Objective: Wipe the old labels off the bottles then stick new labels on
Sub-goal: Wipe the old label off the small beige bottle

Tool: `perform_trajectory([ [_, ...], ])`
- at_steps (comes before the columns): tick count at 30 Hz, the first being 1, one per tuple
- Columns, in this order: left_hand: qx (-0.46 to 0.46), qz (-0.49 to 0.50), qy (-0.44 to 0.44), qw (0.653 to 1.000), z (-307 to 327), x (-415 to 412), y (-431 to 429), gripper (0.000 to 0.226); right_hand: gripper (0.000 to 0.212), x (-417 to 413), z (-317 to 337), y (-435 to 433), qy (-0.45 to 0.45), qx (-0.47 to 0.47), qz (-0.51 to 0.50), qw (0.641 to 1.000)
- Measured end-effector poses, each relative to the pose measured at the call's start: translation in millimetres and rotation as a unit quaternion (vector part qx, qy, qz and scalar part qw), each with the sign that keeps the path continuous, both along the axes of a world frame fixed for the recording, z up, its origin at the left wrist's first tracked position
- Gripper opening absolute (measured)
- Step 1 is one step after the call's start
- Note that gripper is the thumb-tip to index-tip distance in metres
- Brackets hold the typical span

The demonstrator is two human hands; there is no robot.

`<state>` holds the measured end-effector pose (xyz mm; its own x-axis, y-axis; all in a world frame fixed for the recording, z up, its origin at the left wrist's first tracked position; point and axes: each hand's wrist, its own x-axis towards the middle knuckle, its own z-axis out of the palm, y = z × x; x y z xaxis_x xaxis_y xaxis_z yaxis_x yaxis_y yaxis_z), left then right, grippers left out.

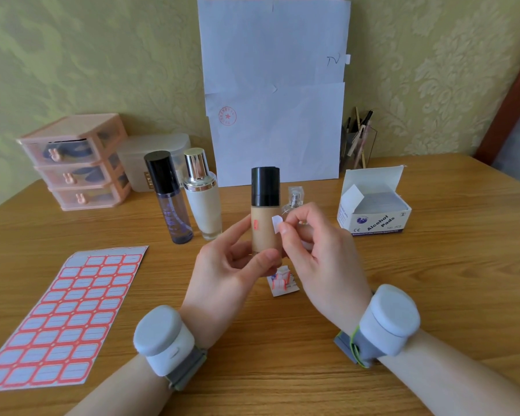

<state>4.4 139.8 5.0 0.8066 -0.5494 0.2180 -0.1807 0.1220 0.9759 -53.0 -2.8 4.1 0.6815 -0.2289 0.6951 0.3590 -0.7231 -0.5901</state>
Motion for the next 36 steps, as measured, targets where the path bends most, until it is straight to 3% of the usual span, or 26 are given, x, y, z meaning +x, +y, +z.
perform_trajectory([
  [14,-0.013,-0.022,0.034,0.999,0.3,2.0,1.5,0.045,0.006,0.3,-1.2,-0.6,0.014,0.061,0.011,0.998],
  [19,-0.035,-0.033,0.052,0.998,1.2,0.1,1.1,0.049,0.018,-1.1,1.5,1.4,-0.009,0.083,0.042,0.996],
  [33,-0.014,-0.032,0.04,0.999,-0.1,0.3,0.4,0.04,0.013,2.1,-3.9,-1.6,-0.04,0.023,-0.034,0.998],
  [36,-0.014,-0.045,0.048,0.998,-0.5,2.5,1.5,0.037,0.008,2.1,-3.1,-1.2,-0.033,0.049,-0.018,0.998],
])
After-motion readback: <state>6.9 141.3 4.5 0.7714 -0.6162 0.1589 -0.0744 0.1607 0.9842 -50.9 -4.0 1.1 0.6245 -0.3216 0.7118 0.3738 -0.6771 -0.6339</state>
